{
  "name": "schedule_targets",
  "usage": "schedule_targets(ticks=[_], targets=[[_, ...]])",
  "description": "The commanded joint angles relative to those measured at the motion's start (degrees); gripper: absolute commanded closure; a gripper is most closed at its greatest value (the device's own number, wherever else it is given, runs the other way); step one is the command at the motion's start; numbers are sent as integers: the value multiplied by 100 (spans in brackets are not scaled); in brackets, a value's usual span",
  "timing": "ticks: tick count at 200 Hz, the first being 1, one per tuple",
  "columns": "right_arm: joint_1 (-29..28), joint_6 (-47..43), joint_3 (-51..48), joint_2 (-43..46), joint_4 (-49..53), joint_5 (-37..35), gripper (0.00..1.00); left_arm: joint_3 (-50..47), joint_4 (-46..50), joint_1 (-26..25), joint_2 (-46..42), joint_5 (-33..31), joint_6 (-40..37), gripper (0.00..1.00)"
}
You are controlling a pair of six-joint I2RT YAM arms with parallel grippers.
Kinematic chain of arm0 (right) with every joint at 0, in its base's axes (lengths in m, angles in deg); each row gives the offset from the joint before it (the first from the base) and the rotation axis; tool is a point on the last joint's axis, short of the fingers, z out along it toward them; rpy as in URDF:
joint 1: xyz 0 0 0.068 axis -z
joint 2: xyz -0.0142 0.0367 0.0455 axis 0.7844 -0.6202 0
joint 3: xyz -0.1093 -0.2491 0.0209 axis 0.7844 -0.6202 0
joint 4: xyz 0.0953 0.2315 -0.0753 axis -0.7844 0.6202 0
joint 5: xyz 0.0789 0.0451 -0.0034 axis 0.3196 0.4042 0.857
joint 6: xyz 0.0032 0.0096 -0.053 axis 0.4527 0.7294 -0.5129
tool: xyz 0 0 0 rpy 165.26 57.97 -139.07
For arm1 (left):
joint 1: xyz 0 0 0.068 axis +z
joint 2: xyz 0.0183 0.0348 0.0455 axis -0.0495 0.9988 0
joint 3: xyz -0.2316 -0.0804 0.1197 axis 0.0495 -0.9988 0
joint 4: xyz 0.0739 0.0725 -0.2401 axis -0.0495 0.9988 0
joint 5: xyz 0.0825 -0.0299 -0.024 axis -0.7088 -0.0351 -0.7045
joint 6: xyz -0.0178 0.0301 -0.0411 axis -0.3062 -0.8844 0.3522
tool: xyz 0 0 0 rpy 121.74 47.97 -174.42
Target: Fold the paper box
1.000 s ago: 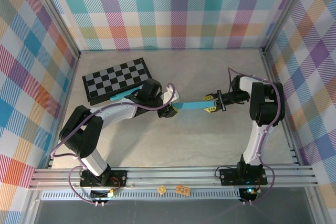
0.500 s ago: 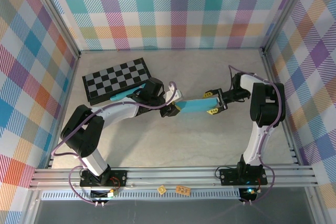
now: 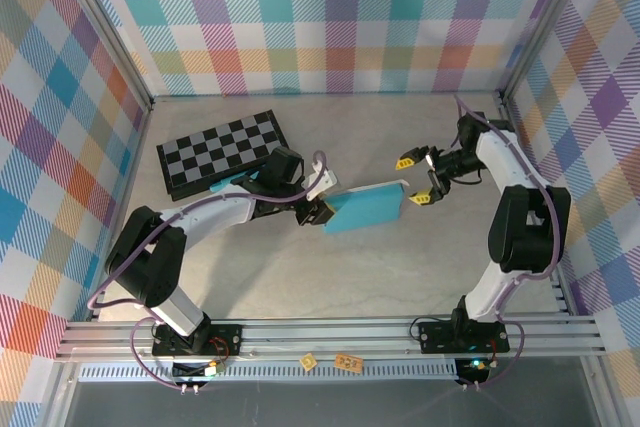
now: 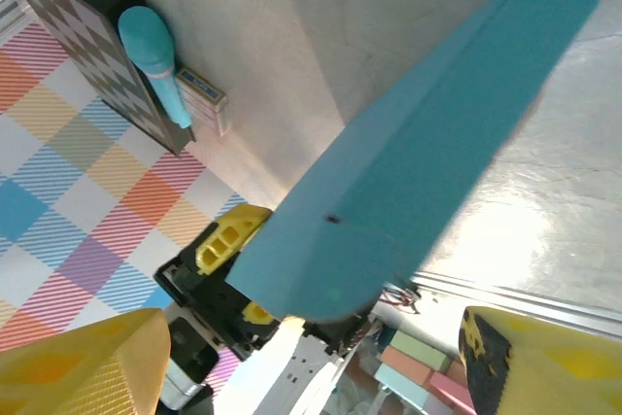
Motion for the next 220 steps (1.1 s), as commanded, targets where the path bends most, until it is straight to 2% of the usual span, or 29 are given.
schedule_targets(ticks=[1,16,51,72,92,116,131,151,167,220], targets=[[32,-204,-147,230,253,-351,22,50,338,51,-146,240,-19,61],[28,-313,-47,417,187,-743,27,104,424,52,-130,242,-54,61],[-5,-813,25,1218,-491,-1697,50,129,782,129,-182,268,-233,61],[-451,-1571,-166,1585,-1016,-2304,60,142,905,216,-233,338,-277,60],[-1080,-2376,-894,2244,-2036,-3046,62,196,999,261,-205,391,-318,59],[-1207,-3190,-1832,3041,-3251,-3036,59,261,1054,262,-140,462,-323,60],[-1198,-3787,-1874,3059,-3167,-3304,55,265,1033,262,-130,459,-320,60],[-1242,-4669,-1763,2887,-2985,-3206,58,261,1037,262,-131,446,-347,59],[-1255,-4907,-1699,2748,-2974,-3082,60,269,1047,268,-121,446,-380,59],[-1334,-5473,-1724,2338,-2906,-2419,58,291,958,262,-36,439,-336,58]])
